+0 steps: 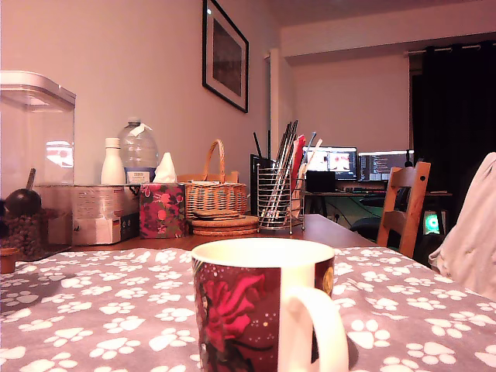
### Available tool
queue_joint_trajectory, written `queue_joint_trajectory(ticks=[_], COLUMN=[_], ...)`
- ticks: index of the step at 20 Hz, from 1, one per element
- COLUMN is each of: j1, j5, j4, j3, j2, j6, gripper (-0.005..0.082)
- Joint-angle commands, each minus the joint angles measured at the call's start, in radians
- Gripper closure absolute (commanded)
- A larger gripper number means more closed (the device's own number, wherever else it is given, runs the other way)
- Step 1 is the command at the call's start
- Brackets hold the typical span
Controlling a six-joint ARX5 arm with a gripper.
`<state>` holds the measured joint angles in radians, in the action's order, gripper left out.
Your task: Pick up the coffee capsules on the table and drop them inside the coffee cup
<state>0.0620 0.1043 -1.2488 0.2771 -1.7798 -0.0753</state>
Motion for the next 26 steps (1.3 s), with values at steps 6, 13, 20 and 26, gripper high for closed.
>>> queue_joint_trajectory(ticks=[6,13,20,26], j1=[0.024,0.030,0.039,0.047], j5=[0.038,0.056,0.072,0.079], j4=[-0.043,-0.031,-0.023,0.012], j3=[0.088,0.179,0.250,0.299], j2=[-0.155,-0.248,-0.331,-0.354], j6=[0.005,0.005,0.005,0.005], gripper=[0.0250,0.0251,0.0251,0.0255])
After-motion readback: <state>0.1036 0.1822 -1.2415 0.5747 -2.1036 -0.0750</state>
